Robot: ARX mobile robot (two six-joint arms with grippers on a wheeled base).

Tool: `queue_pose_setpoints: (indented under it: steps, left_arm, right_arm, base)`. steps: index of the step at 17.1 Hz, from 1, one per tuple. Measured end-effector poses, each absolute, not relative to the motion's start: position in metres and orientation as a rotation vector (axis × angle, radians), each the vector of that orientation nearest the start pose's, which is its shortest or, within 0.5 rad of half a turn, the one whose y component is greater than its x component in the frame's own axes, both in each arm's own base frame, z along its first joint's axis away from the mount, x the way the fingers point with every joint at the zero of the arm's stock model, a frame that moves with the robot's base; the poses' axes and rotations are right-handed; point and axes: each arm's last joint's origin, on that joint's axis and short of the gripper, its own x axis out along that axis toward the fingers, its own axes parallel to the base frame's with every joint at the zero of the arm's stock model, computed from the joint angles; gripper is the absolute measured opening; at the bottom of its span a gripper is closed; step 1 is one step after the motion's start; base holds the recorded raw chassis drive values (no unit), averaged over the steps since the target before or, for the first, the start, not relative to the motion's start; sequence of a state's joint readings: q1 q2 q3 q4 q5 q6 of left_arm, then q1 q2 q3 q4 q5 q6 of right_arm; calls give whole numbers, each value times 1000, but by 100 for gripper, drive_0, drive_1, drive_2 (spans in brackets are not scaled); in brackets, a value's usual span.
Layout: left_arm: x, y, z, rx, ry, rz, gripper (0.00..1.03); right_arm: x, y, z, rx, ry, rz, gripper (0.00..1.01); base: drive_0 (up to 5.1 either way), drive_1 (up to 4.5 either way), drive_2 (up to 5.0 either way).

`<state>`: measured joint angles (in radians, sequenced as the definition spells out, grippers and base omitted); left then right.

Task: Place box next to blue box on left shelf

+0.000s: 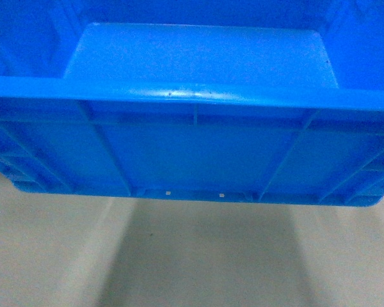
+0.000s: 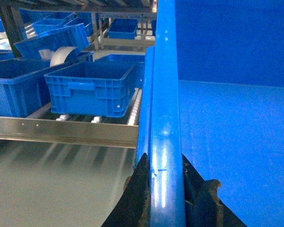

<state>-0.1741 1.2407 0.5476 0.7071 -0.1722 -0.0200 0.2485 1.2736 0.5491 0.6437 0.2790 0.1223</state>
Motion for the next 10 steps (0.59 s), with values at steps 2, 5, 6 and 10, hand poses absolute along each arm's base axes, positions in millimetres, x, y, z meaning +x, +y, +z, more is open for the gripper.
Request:
queue_pose_setpoints:
  steps: [2,5,6,10]
  left_arm:
    - [254,-40,244,-22,-14,-2,10]
    - [254,-40,244,-22,-9,-2,10]
    - [254,-40,243,-21,-5,-2,10]
    - [254,-40,244,-22,-11,-3,10]
  right_arm:
    - [255,57,231,102,76,-34,8]
    - [255,57,230,100,83,-34,8]
    - [255,57,230,99,85,-33,8]
    - [255,57,230,101,78,-33,8]
  base:
    - [-505,240,240]
    - [-505,240,240]
    - [-505,240,240]
    - [-505,240,240]
